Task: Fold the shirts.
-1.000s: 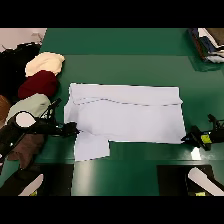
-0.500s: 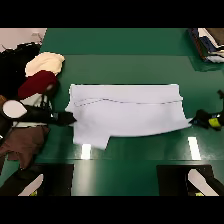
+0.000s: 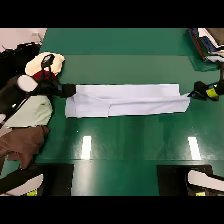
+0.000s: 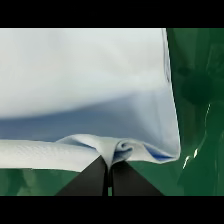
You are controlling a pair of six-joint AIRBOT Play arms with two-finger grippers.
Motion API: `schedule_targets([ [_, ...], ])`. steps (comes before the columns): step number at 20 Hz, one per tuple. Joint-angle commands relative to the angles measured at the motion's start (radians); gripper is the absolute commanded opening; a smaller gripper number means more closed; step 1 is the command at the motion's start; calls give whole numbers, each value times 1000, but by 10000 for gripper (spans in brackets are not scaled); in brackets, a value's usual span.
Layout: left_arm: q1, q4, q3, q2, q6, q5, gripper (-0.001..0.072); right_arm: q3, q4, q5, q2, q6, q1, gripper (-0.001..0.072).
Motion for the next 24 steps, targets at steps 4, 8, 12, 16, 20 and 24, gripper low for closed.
schedule_targets([
  [4, 0, 6, 122, -239, 3, 200, 24, 251, 67, -16, -272, 2, 25, 131],
  [8, 0, 7, 177, -238, 7, 158, 673, 325, 133, 52, -337, -64, -6, 464],
  [12, 0, -19, 264, -238, 7, -37, 469, 290, 126, 145, -336, -147, -91, 466],
  [16, 0, -66, 267, -241, 8, -80, 23, 156, 171, 106, -338, -209, -197, 632],
  [20, -4, -155, 267, -242, 8, -48, 23, 69, 291, 82, -385, -300, -203, 627],
  [24, -93, -154, 268, -248, 20, 13, 22, 103, 370, 77, -463, -304, -124, 514],
])
